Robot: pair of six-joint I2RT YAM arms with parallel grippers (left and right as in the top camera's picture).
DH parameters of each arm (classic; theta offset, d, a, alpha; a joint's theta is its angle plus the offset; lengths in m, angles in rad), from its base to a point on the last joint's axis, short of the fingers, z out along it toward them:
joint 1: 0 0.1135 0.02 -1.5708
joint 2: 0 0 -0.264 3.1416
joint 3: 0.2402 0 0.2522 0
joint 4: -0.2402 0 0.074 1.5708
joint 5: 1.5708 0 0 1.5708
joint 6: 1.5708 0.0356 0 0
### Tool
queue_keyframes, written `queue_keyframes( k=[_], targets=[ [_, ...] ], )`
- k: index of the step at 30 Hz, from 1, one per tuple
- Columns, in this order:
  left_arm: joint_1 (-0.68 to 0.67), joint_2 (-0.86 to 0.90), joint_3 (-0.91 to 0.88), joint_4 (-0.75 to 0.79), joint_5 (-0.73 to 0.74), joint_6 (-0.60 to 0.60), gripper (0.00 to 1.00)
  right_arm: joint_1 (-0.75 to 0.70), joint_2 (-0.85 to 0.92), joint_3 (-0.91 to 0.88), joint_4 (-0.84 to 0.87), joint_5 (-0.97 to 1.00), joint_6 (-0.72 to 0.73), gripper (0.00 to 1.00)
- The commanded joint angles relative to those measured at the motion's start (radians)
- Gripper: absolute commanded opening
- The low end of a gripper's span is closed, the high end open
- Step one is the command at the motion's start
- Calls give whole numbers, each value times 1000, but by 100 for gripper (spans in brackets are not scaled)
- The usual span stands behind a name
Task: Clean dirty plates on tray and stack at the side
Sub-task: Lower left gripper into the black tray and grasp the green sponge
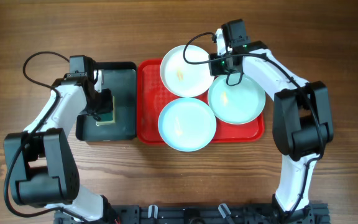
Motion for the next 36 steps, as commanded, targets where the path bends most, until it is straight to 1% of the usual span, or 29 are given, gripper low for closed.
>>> queue_keyframes(
  k=[1, 4, 9, 11, 12, 13, 15, 18, 23, 25, 30, 36],
  targets=[
    [3, -4, -2, 4, 22, 15, 33, 0, 17, -10, -2, 14, 4, 6],
    [3, -21, 27, -13, 22, 15, 36, 0, 17, -10, -2, 14, 4, 6],
    [3, -54, 52, -42, 22, 14, 36, 0, 17, -10, -2, 14, 4, 6],
    [3, -53, 51, -53, 22, 14, 27, 0, 17, -10, -2, 14, 4, 6],
    [3, -52, 50, -53, 22, 14, 27, 0, 17, -10, -2, 14, 4, 6],
    [3, -52, 45, -49, 22, 14, 32, 0, 17, -10, -2, 14, 4, 6],
    [3, -52, 37, -48, 22, 14, 34, 0, 17, -10, -2, 14, 4, 6],
    [3, -52, 9, -21, 22, 14, 36, 0, 17, -10, -2, 14, 4, 6],
    [3, -48, -23, 14, 22, 14, 35, 0, 17, -10, -2, 14, 4, 6],
    [2, -47, -26, 15, 23, 11, 33, 0, 17, -10, -2, 14, 4, 6],
    [2, -47, -94, 80, 26, 11, 34, 0, 17, -10, -2, 14, 4, 6],
    [1, -31, -124, 101, 27, 11, 34, 0, 17, -10, -2, 14, 4, 6]
  ],
)
